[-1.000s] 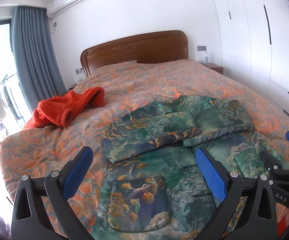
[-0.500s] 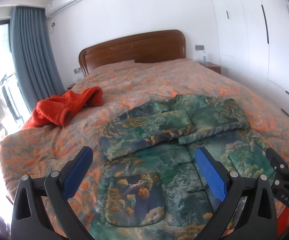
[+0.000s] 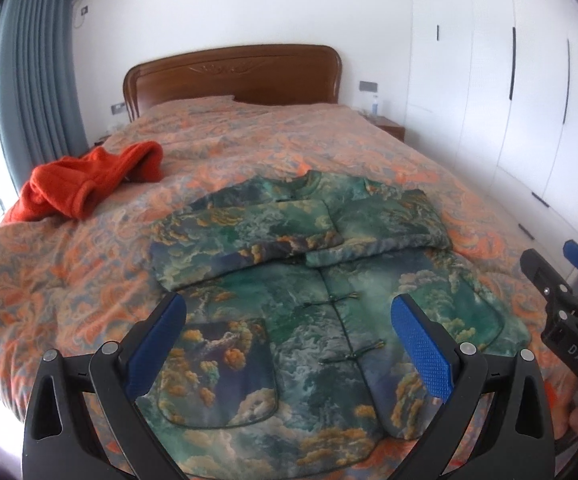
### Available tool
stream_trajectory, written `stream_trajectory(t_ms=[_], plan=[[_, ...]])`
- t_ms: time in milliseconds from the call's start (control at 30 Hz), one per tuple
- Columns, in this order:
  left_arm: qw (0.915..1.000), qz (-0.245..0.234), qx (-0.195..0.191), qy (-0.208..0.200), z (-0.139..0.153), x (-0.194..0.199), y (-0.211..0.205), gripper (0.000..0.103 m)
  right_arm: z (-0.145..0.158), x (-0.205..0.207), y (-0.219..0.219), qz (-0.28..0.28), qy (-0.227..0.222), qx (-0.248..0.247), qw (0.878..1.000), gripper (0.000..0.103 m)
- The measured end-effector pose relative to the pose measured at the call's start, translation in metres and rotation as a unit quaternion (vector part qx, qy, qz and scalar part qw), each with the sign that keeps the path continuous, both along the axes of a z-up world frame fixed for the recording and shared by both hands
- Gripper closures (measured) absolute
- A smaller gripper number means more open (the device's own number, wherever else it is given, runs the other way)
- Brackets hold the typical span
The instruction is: Fold large clothes
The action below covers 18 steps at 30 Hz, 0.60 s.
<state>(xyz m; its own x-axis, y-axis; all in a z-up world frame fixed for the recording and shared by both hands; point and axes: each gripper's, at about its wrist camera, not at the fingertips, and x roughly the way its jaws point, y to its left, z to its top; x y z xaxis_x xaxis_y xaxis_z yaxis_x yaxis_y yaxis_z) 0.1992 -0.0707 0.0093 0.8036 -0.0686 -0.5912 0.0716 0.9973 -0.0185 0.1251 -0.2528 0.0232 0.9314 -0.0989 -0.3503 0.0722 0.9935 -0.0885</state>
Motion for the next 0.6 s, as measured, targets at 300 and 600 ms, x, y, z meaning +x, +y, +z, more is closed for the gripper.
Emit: stream_trajectory(t_ms=[300, 600], plan=[[0.9990, -0.022, -0.033, 0.020, -0.005, -0.003, -0.001, 0.001, -0.001, -0.007, 0.002, 0.008, -0.014, 0.010, 1.000, 0.014], [0.9988, -0.027, -0.034, 0.024, -0.009, -0.003, 0.001, 0.001, -0.001, -0.005, 0.003, 0.026, -0.003, 0.015, 1.000, 0.014]])
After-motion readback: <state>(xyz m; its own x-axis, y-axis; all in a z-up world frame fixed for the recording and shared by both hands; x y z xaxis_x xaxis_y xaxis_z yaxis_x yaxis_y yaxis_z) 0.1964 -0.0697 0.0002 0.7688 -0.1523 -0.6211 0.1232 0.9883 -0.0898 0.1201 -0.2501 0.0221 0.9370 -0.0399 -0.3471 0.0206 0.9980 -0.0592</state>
